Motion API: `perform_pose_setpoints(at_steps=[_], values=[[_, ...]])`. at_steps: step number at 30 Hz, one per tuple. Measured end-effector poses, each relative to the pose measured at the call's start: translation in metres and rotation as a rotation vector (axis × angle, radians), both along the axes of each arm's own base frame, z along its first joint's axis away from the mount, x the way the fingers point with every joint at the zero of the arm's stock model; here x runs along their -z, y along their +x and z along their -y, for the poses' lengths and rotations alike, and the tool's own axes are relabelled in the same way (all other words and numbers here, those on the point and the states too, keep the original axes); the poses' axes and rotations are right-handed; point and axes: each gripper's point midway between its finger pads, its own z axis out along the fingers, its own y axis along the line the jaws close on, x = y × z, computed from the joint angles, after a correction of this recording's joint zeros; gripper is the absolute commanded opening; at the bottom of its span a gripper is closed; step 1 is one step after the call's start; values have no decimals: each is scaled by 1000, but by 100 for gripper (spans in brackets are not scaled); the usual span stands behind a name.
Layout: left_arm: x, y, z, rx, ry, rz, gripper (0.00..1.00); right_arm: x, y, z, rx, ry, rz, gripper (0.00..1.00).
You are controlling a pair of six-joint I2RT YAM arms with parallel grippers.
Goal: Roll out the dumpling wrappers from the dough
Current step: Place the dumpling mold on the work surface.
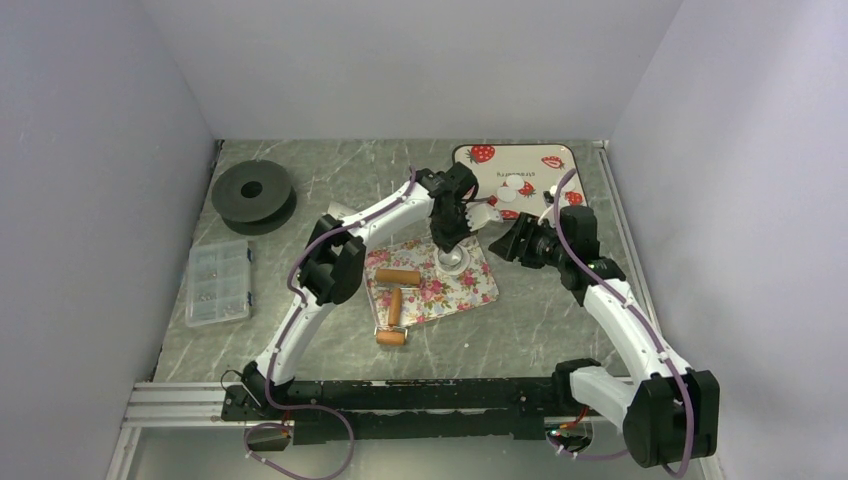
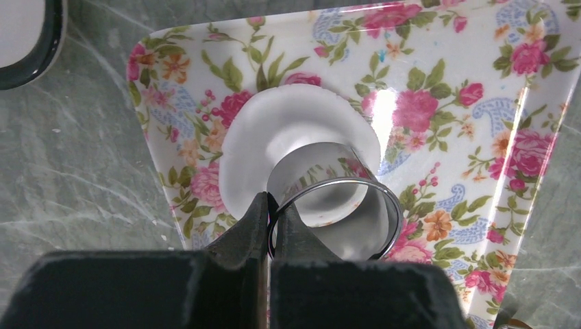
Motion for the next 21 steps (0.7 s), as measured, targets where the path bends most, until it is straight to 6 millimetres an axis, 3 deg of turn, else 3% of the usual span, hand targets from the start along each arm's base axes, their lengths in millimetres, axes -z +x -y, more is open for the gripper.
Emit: perform_pose_setpoints(at_steps=[13,21], values=[[4,6,-1,-37,14,19,0,7,-3,-2,32,49,-6,49],[10,10,3,-37,4,27,0,-5,-5,3,54,39,42,51]])
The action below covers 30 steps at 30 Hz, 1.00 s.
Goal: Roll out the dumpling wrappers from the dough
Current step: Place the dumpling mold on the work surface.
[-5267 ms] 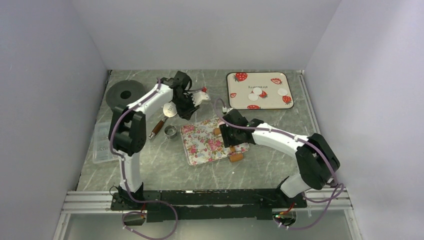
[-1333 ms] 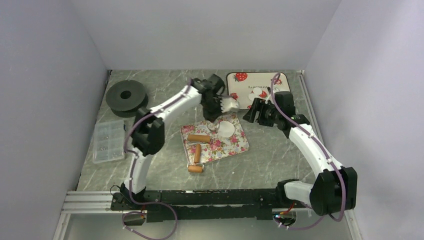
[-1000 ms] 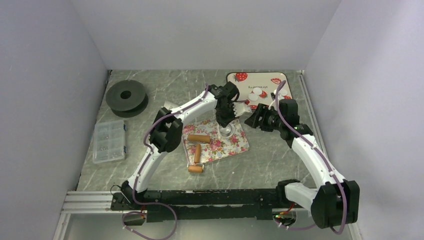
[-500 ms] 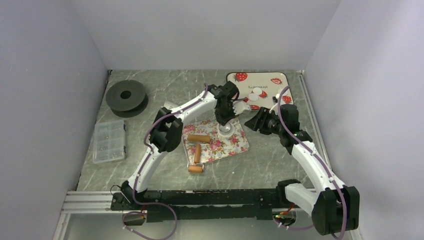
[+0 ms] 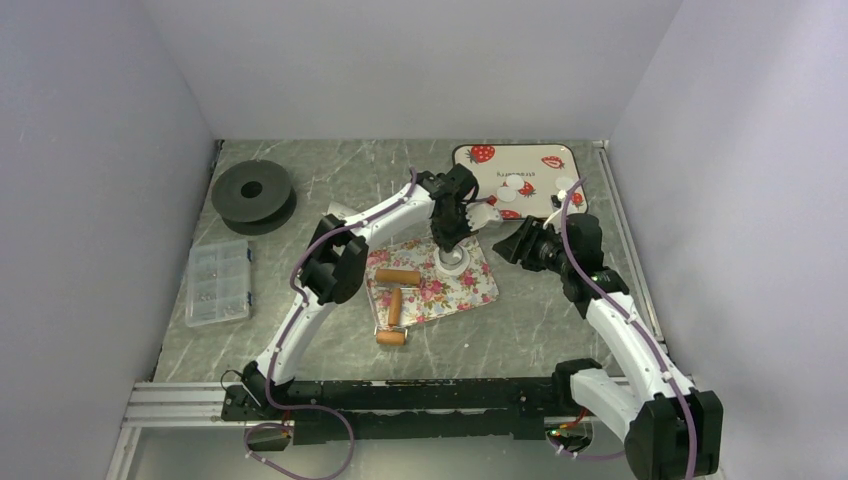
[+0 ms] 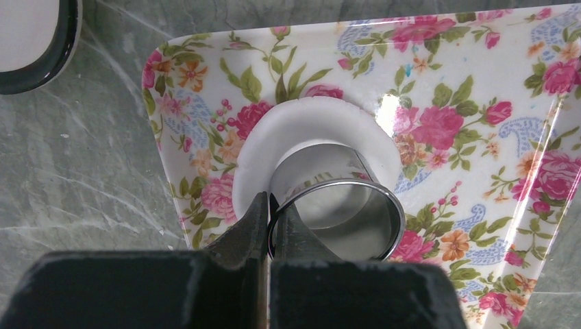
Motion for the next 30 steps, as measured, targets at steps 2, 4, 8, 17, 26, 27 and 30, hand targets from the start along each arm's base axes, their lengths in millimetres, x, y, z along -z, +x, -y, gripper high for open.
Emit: perform_pose_setpoints(at_steps=[2,4,8,17,26,27,30], values=[[1,0,0,1,-1,0,3,-2,0,1,6,-3,8,52],[2,0,1,1,-3,2,11,-2,0,2,8,-5,10,53],[2,0,1,11,-6,3,30,0,-1,2,2,-17,6,55],[1,-7,2,39,0,-9,35,1,-4,3,-16,-39,1,56],[-11,-8,7,47,-30,-15,38,-28,3,2,-31,-50,66,57],[-12,-9,7,48,-34,-15,37,-30,3,2,-33,-51,70,57],[-19,-8,7,39,-55,-23,37,-38,3,0,-46,-48,79,57]])
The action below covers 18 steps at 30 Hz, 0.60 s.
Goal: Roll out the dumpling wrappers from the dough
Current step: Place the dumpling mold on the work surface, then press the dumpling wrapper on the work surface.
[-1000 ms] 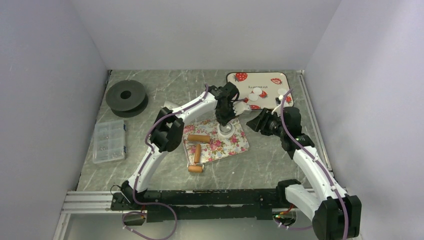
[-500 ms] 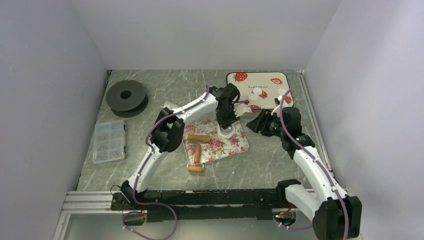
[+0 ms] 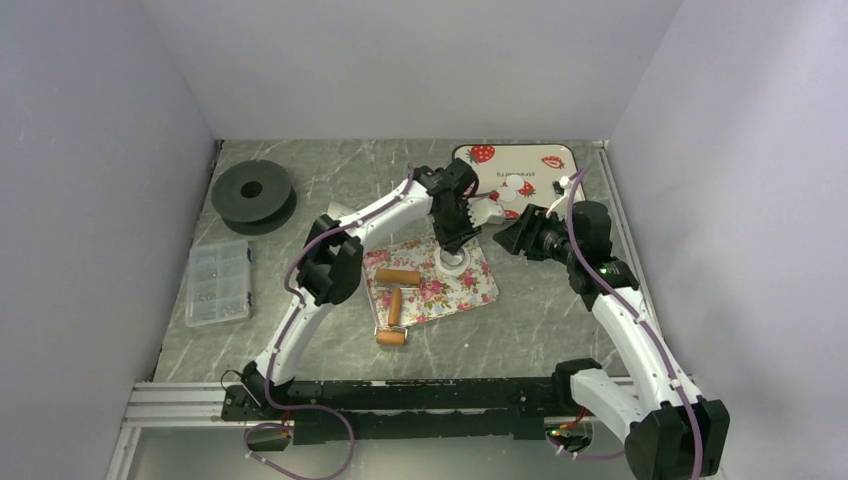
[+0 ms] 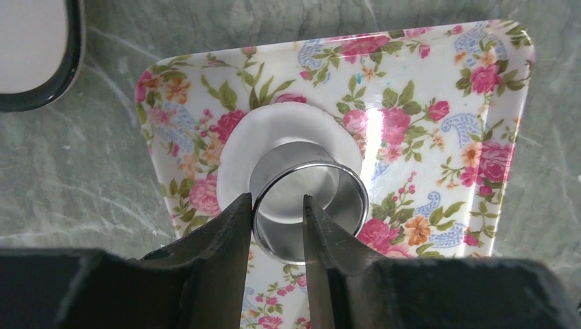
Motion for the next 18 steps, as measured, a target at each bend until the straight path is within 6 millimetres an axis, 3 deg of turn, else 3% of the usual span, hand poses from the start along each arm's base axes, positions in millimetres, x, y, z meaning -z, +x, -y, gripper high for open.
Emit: perform_pose_setpoints(at_steps=[4,9,13,18], values=[[-15,4,-6,-63,-56,-33,37,-6,-1,-4,-13,27,1,55],[-41,10,-31,-236,-170,-129,38,-9,3,-13,-19,88,-17,53],[-50,13,-41,-348,-246,-198,36,8,7,-23,-26,87,-85,50],[-35,-6,-29,-403,-278,-316,31,42,13,-35,-46,74,-196,38]])
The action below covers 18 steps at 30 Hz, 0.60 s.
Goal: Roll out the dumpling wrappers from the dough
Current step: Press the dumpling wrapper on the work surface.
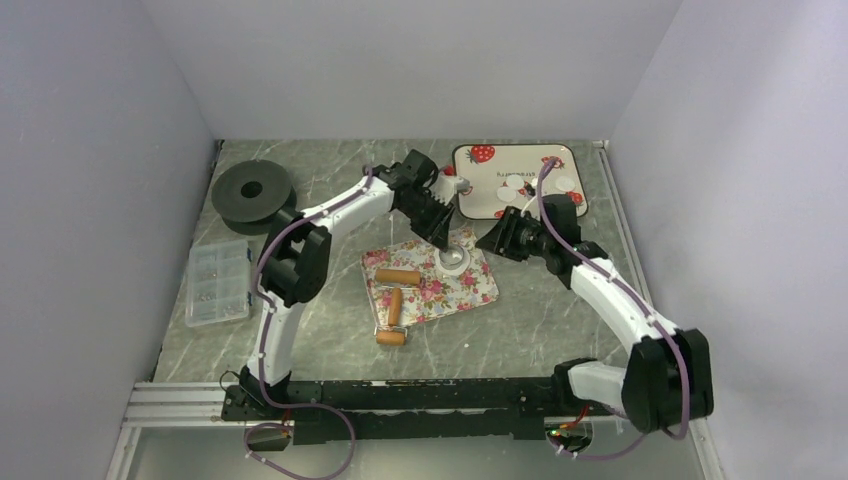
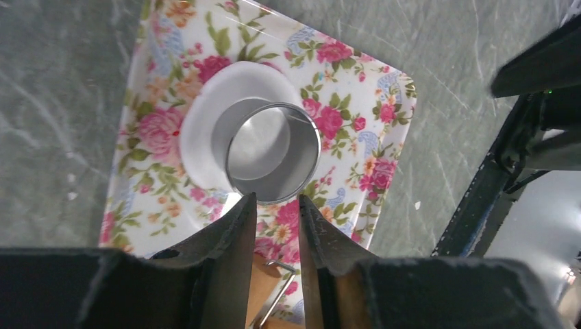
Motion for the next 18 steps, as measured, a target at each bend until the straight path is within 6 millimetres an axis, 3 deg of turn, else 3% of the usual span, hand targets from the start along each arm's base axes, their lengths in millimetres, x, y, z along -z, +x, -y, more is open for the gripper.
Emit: perform_pose_setpoints(at_steps=[5,18], values=[[4,-9,9,-31,-19,-73,26,26,10,-8,-15,-15,-80,35],[3,6,7,-91,-48,-78,27,59,36,-20,-76,-59,-134,31]])
